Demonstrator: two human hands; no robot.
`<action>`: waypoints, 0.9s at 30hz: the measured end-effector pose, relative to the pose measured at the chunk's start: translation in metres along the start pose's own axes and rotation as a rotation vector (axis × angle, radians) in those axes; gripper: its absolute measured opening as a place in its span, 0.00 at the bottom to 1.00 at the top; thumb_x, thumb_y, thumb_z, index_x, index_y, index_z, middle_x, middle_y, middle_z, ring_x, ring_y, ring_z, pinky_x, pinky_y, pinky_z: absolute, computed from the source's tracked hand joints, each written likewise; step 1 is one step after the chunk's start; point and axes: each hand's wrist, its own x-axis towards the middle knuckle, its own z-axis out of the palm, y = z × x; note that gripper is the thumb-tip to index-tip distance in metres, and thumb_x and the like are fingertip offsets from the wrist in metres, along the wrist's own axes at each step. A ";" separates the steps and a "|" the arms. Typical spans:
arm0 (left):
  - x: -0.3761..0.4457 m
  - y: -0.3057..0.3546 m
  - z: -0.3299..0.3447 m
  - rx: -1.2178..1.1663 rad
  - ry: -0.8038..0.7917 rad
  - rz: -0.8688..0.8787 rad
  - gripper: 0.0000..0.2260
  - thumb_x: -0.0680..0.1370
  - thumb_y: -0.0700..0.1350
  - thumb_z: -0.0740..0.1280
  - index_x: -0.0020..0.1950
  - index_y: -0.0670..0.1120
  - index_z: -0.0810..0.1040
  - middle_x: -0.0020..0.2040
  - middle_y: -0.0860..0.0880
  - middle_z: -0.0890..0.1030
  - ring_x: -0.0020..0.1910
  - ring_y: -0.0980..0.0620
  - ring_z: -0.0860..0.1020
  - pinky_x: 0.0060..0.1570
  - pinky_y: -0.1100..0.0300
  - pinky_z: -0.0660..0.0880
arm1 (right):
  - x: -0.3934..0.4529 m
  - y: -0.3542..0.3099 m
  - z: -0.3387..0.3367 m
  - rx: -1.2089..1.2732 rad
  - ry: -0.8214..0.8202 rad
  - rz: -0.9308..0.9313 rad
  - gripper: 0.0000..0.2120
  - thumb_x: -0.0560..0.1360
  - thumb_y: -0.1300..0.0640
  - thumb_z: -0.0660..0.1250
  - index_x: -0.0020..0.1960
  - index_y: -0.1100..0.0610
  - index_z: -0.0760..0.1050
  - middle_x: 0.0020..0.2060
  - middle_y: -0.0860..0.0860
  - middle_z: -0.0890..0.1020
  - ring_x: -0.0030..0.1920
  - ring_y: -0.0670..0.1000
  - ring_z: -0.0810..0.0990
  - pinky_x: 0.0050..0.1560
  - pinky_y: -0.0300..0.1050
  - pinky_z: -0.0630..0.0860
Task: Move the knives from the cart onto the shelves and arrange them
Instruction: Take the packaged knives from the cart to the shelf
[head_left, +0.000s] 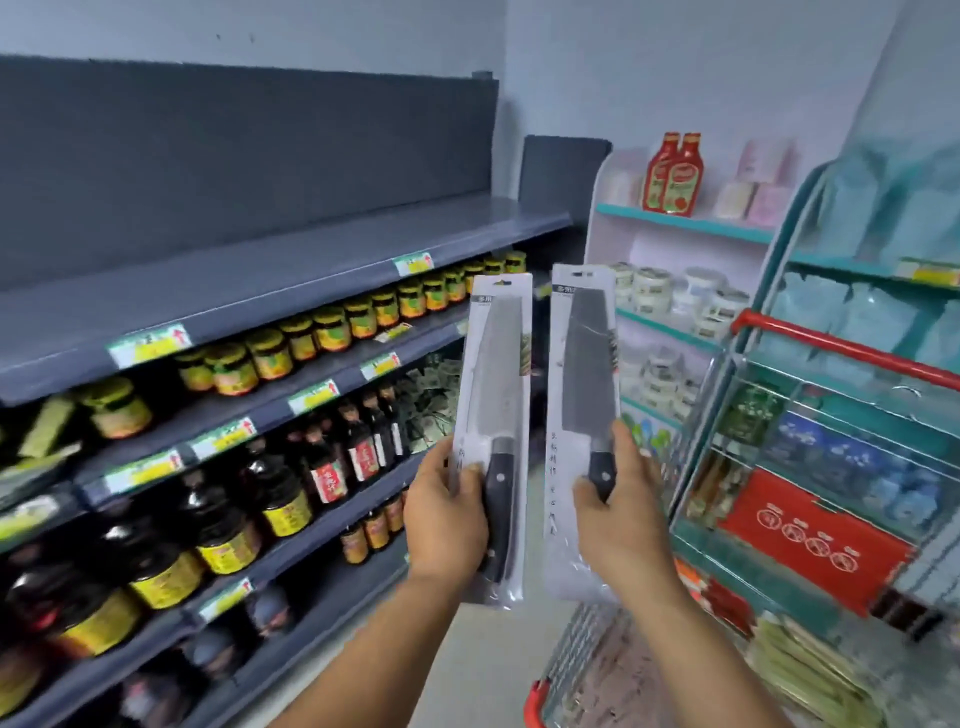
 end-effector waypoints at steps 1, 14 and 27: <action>0.002 0.002 -0.017 0.001 0.040 -0.010 0.11 0.80 0.42 0.62 0.59 0.53 0.76 0.50 0.54 0.83 0.47 0.58 0.80 0.51 0.60 0.76 | -0.001 -0.012 0.010 0.001 -0.033 -0.027 0.32 0.79 0.60 0.60 0.78 0.47 0.50 0.69 0.52 0.62 0.48 0.47 0.70 0.52 0.39 0.68; 0.025 -0.003 -0.312 0.120 0.584 -0.056 0.12 0.79 0.43 0.63 0.62 0.50 0.75 0.51 0.51 0.82 0.48 0.53 0.80 0.48 0.57 0.76 | -0.082 -0.205 0.216 0.148 -0.425 -0.334 0.31 0.78 0.59 0.61 0.77 0.47 0.52 0.70 0.49 0.63 0.58 0.46 0.69 0.55 0.37 0.63; -0.021 -0.009 -0.599 0.157 0.865 -0.092 0.09 0.79 0.42 0.63 0.56 0.53 0.76 0.44 0.57 0.79 0.45 0.53 0.79 0.48 0.54 0.78 | -0.248 -0.369 0.410 0.267 -0.748 -0.498 0.31 0.79 0.59 0.61 0.77 0.47 0.53 0.71 0.45 0.63 0.67 0.47 0.68 0.56 0.38 0.64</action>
